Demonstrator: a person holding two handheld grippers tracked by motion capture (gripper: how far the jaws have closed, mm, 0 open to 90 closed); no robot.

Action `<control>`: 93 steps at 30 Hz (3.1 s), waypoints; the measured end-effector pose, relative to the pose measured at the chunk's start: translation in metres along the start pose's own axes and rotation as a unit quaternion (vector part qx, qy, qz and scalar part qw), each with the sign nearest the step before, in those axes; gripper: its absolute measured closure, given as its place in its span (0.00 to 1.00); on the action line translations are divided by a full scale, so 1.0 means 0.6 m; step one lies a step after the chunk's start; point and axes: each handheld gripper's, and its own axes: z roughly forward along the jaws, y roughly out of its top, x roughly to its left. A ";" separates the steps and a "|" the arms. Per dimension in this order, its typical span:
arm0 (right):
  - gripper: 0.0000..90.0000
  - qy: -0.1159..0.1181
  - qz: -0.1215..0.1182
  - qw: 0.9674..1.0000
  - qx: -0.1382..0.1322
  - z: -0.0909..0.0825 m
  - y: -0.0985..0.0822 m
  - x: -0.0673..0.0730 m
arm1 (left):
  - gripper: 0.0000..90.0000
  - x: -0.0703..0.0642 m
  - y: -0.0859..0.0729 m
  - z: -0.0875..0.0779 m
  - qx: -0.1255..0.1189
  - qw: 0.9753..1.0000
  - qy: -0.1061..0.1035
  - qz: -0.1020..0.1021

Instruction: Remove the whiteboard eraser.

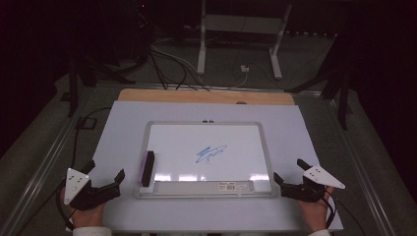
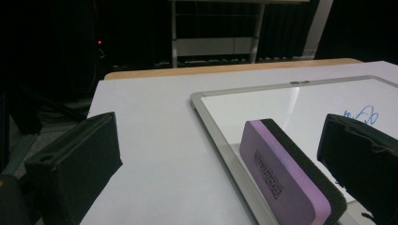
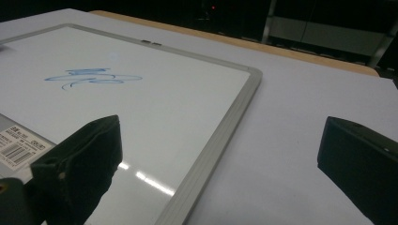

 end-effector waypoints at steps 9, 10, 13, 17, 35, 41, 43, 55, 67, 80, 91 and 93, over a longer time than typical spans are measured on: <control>0.01 -0.004 0.002 1.000 -0.002 0.000 -0.001 -0.001 | 0.01 0.003 -0.001 -0.002 0.003 1.000 -0.001 -0.012; 0.01 -0.003 0.003 1.000 -0.003 0.000 0.000 -0.001 | 0.01 0.003 -0.001 -0.002 0.003 1.000 -0.002 -0.016; 0.01 -0.003 0.003 1.000 -0.004 0.000 0.000 0.000 | 0.01 0.004 0.002 -0.004 0.002 1.000 -0.004 -0.020; 0.01 -0.004 0.002 1.000 -0.001 0.000 0.000 0.001 | 0.01 0.002 0.011 -0.003 0.008 1.000 -0.001 -0.021; 0.01 -0.006 -0.004 1.000 0.007 -0.001 -0.001 0.003 | 0.01 -0.007 0.035 0.029 0.054 0.998 -0.031 -0.025; 0.01 -0.006 -0.005 1.000 0.010 0.000 -0.001 0.004 | 0.01 -0.008 0.036 0.040 0.064 0.997 -0.033 -0.026; 0.01 -0.006 -0.005 1.000 0.011 0.000 -0.001 0.004 | 0.01 -0.008 0.036 0.043 0.067 0.997 -0.036 -0.031; 0.01 -0.009 -0.006 1.000 0.014 0.002 -0.001 0.005 | 0.01 -0.011 0.034 0.059 0.089 0.994 -0.048 -0.033; 0.01 -0.009 -0.006 1.000 0.015 0.002 -0.001 0.006 | 0.01 -0.021 0.025 0.075 0.111 0.992 -0.061 -0.030; 0.01 -0.008 -0.006 1.000 0.015 0.002 -0.001 0.006 | 0.04 -0.030 0.019 0.085 0.127 0.990 -0.062 -0.025; 0.01 -0.008 -0.005 1.000 0.015 0.002 -0.001 0.006 | 0.10 -0.036 0.010 0.094 0.153 0.986 -0.064 -0.020; 0.01 -0.009 -0.005 1.000 0.015 0.003 -0.001 0.007 | 0.15 -0.036 0.008 0.094 0.156 0.985 -0.066 -0.020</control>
